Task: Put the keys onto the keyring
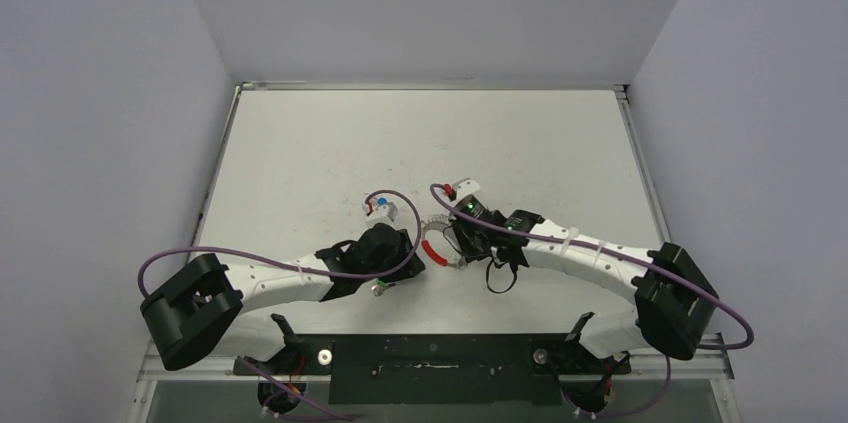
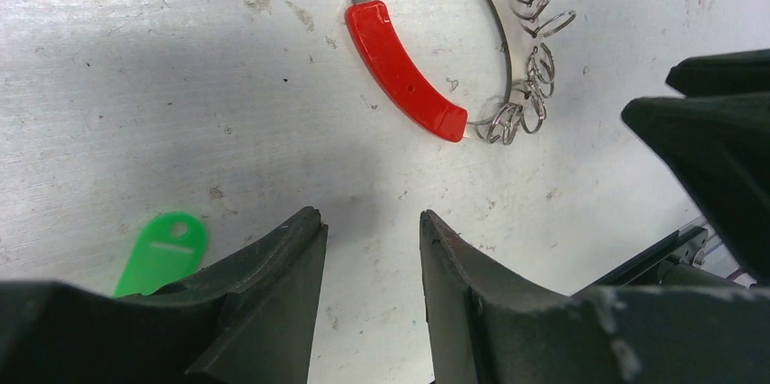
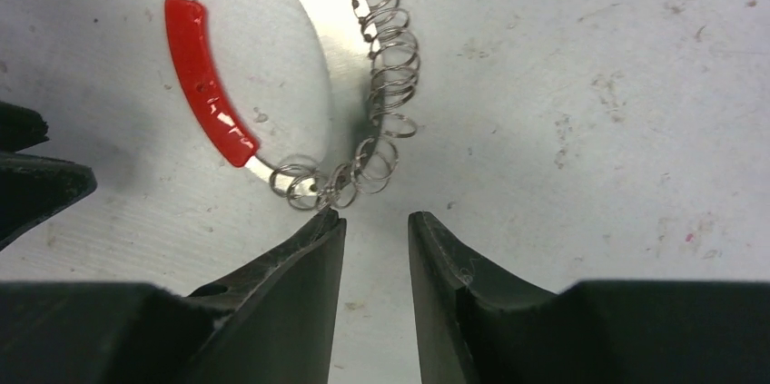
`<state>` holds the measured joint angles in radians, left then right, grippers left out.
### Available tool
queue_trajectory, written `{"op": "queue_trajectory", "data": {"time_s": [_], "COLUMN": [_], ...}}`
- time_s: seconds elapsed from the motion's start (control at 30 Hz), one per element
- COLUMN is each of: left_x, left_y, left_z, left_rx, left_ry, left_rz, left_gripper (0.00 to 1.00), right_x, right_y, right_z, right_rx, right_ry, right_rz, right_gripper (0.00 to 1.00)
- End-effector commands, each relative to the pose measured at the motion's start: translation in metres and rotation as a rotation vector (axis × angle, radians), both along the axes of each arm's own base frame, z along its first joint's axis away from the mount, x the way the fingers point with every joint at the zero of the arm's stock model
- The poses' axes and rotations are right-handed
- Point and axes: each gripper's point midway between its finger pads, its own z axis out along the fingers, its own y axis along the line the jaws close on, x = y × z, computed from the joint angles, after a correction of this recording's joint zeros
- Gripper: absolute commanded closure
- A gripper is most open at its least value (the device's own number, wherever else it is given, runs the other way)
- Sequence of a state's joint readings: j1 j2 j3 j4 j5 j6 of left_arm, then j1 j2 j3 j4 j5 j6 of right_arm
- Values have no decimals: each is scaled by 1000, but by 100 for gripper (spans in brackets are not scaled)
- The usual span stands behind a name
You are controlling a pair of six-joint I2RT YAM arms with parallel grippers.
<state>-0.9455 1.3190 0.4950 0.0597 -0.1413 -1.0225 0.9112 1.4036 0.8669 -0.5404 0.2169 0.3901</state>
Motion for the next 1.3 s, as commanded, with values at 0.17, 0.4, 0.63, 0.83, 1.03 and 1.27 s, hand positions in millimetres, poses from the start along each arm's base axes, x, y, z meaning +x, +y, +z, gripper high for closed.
{"op": "queue_trajectory", "data": {"time_s": [0.17,0.4,0.63,0.83,1.03,1.27], "left_x": [8,10,17,20,17,15], "left_y": [-10,-11,4,15,30,49], "left_z": [17,18,13,14,18,23], "left_rx": [-36,-34,72,98,102,77], "left_ry": [-32,-36,-8,-10,-26,-58], "left_rz": [-12,-12,19,55,89,152], "left_gripper": [59,59,59,60,60,60], "right_x": [3,3,26,44,46,33], "right_y": [-12,-1,4,28,55,52], "right_z": [-3,-21,-33,-40,-53,-62], "right_rx": [52,81,207,273,344,348], "right_ry": [24,74,127,188,277,320], "right_rz": [6,-2,-45,-6,31,35], "right_gripper": [54,50,28,26,33,53]}}
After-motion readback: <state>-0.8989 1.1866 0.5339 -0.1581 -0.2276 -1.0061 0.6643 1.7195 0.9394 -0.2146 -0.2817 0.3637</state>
